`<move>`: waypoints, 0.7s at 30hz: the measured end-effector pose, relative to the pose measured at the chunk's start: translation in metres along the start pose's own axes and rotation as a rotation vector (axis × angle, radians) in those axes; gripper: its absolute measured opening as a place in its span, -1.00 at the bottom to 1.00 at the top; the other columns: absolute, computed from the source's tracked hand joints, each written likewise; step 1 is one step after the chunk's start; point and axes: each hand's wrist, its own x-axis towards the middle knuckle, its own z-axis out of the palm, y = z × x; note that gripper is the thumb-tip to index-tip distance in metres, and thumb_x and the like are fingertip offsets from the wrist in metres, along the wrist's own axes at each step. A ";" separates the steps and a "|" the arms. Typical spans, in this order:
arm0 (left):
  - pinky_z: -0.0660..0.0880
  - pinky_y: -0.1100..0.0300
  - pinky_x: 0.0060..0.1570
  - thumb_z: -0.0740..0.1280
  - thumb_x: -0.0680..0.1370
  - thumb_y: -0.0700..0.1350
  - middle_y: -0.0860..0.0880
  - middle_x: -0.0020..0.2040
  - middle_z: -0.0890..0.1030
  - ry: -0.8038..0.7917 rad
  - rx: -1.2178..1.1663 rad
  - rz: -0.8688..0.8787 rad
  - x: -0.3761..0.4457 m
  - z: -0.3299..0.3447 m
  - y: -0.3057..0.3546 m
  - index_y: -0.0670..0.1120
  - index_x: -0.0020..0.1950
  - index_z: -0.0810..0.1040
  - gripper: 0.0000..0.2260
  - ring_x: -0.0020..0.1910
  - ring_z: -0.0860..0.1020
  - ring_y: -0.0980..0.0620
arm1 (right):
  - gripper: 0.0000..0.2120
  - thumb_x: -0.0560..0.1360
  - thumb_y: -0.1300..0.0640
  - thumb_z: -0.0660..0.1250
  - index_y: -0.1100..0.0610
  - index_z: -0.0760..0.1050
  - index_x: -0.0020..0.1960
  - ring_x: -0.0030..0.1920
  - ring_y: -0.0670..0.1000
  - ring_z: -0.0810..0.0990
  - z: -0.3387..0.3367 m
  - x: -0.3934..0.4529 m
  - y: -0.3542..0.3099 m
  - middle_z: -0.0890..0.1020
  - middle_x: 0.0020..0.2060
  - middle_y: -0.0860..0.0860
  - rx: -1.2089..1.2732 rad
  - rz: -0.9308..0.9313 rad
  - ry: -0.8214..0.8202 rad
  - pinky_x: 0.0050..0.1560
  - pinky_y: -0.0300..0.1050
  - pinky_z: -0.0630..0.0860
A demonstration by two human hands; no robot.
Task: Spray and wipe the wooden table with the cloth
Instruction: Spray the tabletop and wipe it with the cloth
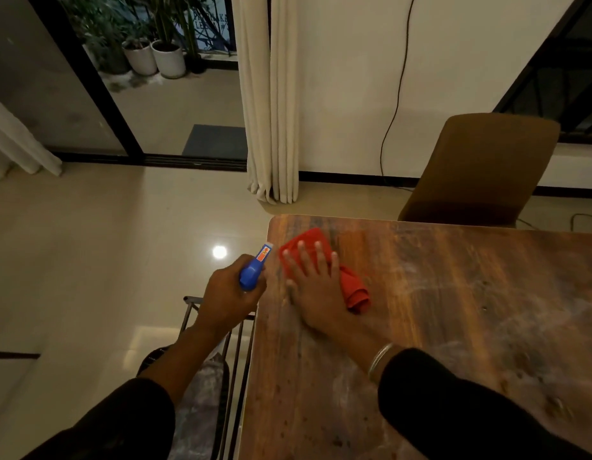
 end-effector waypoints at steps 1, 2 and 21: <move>0.49 0.39 -0.26 0.33 0.50 0.20 0.10 -0.29 0.58 0.038 0.008 0.007 0.001 -0.002 -0.004 0.04 0.07 0.49 -0.71 -0.30 0.58 0.10 | -0.42 0.73 -0.19 -0.09 -0.12 -0.08 0.72 0.70 0.23 -0.18 0.011 -0.003 -0.017 -0.06 0.72 0.03 -0.015 -0.100 0.001 0.63 0.38 -0.21; 0.49 0.41 -0.28 0.29 0.50 0.25 0.11 -0.31 0.57 0.066 0.007 0.012 0.002 -0.003 -0.008 0.08 0.06 0.47 -0.71 -0.31 0.58 0.10 | -0.44 0.73 -0.20 -0.12 -0.14 -0.04 0.71 0.70 0.22 -0.17 0.016 0.001 -0.023 -0.03 0.72 0.01 -0.030 -0.174 -0.001 0.63 0.37 -0.23; 0.56 0.21 -0.19 0.32 0.49 0.08 0.05 -0.26 0.59 0.052 0.056 0.002 0.016 0.004 -0.021 -0.07 0.07 0.51 -0.73 -0.31 0.59 0.10 | -0.46 0.72 -0.11 0.11 -0.13 0.12 0.67 0.66 0.22 0.11 -0.034 0.107 0.026 0.15 0.68 0.00 -0.064 -0.129 -0.114 0.55 0.31 0.19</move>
